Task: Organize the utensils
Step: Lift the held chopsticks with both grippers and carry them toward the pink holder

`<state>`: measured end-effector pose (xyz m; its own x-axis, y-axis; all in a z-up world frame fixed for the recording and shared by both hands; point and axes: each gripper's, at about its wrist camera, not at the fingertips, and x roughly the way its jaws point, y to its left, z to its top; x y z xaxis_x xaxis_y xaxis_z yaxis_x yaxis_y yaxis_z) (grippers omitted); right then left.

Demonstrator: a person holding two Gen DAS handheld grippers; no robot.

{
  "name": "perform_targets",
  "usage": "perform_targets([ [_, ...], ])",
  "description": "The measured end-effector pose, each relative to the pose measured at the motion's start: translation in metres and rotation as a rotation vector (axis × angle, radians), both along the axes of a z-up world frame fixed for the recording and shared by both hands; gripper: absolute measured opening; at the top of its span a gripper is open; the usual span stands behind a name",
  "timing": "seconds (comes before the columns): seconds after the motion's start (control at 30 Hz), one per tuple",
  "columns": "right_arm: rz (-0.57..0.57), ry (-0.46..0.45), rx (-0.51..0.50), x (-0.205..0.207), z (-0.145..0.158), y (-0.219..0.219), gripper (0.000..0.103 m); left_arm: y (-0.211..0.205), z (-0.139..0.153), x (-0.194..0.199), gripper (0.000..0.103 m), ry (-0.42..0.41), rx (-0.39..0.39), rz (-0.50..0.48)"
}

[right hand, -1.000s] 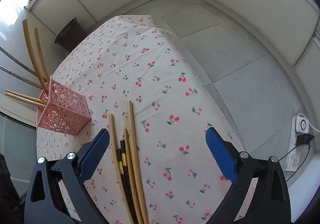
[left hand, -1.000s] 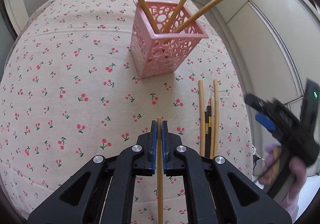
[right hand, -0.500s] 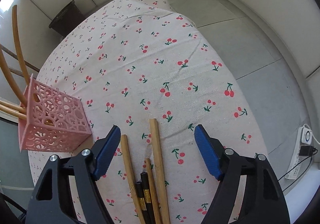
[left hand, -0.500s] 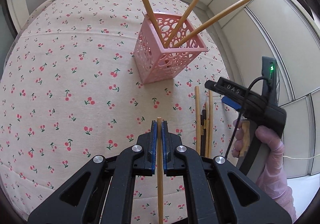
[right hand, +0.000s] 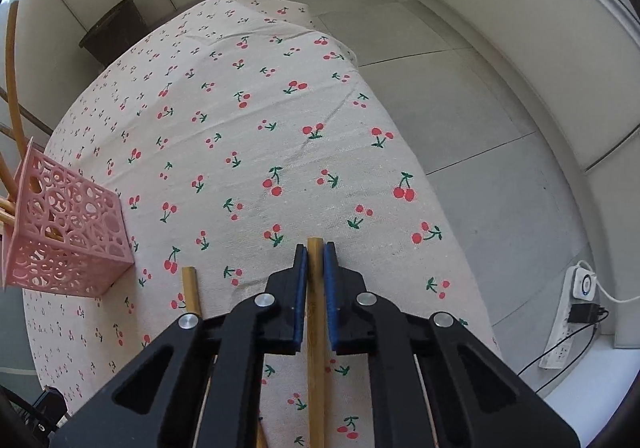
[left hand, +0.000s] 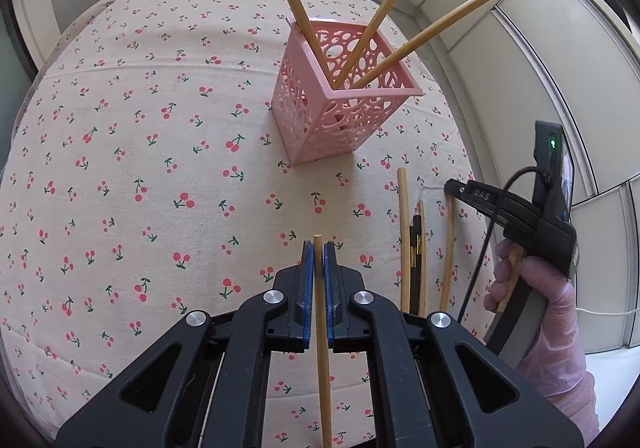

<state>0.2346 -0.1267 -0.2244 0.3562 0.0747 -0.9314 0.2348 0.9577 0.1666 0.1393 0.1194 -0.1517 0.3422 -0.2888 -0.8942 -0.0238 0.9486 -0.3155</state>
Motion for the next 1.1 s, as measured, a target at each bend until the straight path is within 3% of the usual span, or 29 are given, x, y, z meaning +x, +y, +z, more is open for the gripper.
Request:
perform_targets([
  [0.33, -0.098, -0.077, 0.127, -0.045, 0.012, -0.048, 0.009, 0.002, 0.008, -0.005, 0.005, -0.033, 0.022, 0.008],
  [0.83, -0.053, -0.330, 0.253, -0.156, 0.105, -0.051, 0.009, 0.011, 0.067, -0.042, 0.004, -0.235, 0.021, -0.008],
  [1.1, -0.008, -0.377, 0.301, -0.185, 0.138, -0.041, 0.009, 0.024, 0.105, -0.062, 0.004, -0.322, 0.014, 0.039],
])
